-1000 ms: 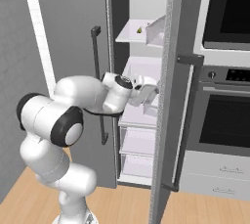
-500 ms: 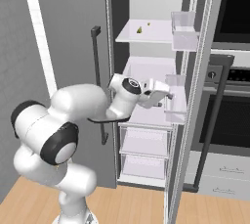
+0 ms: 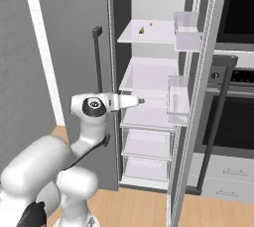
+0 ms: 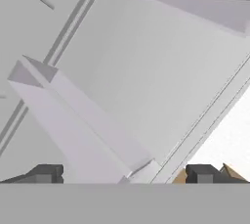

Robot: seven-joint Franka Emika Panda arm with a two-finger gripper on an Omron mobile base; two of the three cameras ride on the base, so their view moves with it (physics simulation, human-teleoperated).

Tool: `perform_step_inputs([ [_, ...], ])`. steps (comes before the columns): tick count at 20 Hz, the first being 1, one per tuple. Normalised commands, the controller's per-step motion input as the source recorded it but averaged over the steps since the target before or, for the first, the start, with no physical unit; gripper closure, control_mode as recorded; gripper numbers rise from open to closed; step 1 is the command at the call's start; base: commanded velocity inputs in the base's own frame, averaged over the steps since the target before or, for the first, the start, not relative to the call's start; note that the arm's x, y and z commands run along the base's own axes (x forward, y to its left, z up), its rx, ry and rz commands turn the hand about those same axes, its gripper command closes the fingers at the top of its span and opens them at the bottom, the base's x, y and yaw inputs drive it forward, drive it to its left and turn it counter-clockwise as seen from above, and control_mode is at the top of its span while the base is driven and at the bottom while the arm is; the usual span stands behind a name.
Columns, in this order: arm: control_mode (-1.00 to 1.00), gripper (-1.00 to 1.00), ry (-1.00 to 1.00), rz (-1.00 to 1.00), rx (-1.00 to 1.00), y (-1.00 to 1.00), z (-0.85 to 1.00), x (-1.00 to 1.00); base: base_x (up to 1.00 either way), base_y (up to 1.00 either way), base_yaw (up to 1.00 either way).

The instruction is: Grab a lemon wedge from the fridge and one ice cube from the ice bowl, and put them in the glass of lemonade.

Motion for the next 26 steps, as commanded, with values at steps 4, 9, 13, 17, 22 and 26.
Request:
perform_step_inputs([
  [4, -1.00, -1.00, -0.17, 0.06, 0.00, 1.00, 0.46, -0.62, 0.00, 0.00, 0.00],
  [9, -1.00, -1.00, 0.00, 0.15, 0.11, 0.76, 0.38, -0.58, 0.00, 0.00, 0.00],
  [13, -1.00, -1.00, 0.19, 0.32, 0.27, 0.63, 0.16, -0.61, 0.00, 0.00, 0.00],
  [17, -1.00, -1.00, 0.21, 0.40, 0.32, 0.55, 0.09, -0.51, 0.00, 0.00, 0.00],
  [22, -1.00, -1.00, 0.08, 0.44, 0.34, 0.14, -0.14, -0.55, 0.00, 0.00, 0.00],
  [26, -1.00, -1.00, -0.05, 0.39, 0.48, 0.00, -0.57, -0.55, 0.00, 0.00, 0.00],
])
